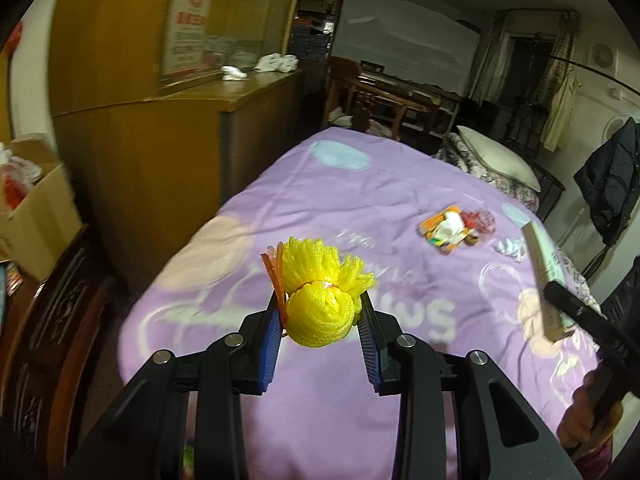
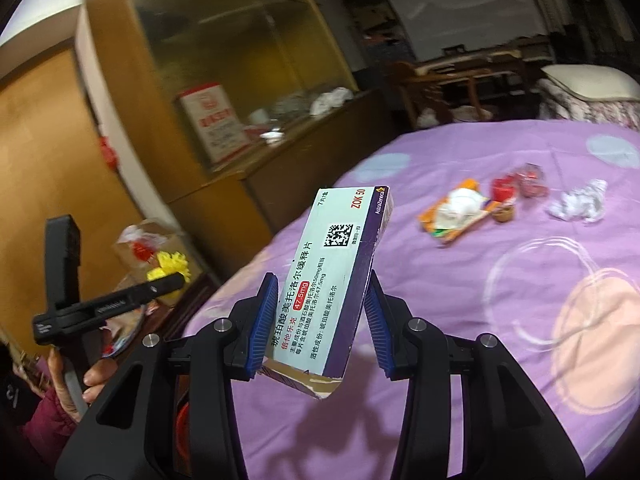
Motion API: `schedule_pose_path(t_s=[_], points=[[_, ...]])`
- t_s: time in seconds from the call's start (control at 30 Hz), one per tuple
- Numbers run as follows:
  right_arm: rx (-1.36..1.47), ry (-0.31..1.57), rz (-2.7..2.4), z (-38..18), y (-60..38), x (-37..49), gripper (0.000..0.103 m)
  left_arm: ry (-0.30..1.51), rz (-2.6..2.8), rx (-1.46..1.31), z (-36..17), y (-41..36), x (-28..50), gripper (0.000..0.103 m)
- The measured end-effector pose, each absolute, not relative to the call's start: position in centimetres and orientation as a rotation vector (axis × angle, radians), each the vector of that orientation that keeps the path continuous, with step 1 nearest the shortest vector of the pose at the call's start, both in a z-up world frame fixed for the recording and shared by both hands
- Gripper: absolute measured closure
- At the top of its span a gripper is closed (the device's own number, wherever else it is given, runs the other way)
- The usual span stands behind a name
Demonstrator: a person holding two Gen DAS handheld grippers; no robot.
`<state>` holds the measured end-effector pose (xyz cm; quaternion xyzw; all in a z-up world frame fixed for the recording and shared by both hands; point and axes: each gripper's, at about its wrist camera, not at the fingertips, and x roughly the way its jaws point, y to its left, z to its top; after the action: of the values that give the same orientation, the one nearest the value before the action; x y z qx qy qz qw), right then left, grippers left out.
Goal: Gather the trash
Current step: 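Carry net and medicine box to the red wastebasket and open both tools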
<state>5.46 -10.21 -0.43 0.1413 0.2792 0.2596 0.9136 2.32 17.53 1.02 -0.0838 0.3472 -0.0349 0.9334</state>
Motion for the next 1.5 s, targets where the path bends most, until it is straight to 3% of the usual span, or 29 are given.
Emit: schedule_pose_path(t_s=[0.3, 0.6, 0.63, 0.7, 0.73, 0.77, 0.9, 1.07, 1.5], points=[[0.214, 0.595, 0.655, -0.4, -4.5, 1.9, 0.059, 0.816, 0.029, -0.191, -2.2, 24.1, -3.9, 0.068], [0.142, 0.674, 0.740, -1.9, 1.2, 0.5, 0.059, 0.993, 0.086, -0.277, -9.9, 30.2, -7.4, 0.067], [0.134, 0.685, 0.748, -2.1, 1.7, 0.5, 0.059, 1.015, 0.086, -0.300, -11.3, 30.9, -7.9, 0.065], [0.109, 0.705, 0.760, -2.6, 3.0, 0.3, 0.059, 1.033, 0.094, -0.327, -12.7, 31.6, -8.4, 0.050], [0.101, 0.711, 0.764, -2.7, 3.4, 0.2, 0.059, 1.043, 0.121, -0.348, -13.7, 32.3, -8.8, 0.033], [0.089, 0.721, 0.770, -3.0, 4.0, 0.2, 0.059, 1.046, 0.134, -0.362, -14.2, 32.8, -9.0, 0.023], [0.049, 0.750, 0.799, -3.6, 6.3, -0.3, 0.059, 1.043, 0.161, -0.410, -14.8, 35.2, -9.6, 0.022], [0.003, 0.805, 0.879, -4.6, 9.7, -0.7, 0.058, 0.989, 0.278, -0.404, -13.5, 37.8, -10.2, 0.012], [-0.194, 0.971, 1.139, -9.8, 21.8, -2.7, 0.056, 0.952, 0.428, -0.401, -12.4, 41.9, -11.1, 0.010]])
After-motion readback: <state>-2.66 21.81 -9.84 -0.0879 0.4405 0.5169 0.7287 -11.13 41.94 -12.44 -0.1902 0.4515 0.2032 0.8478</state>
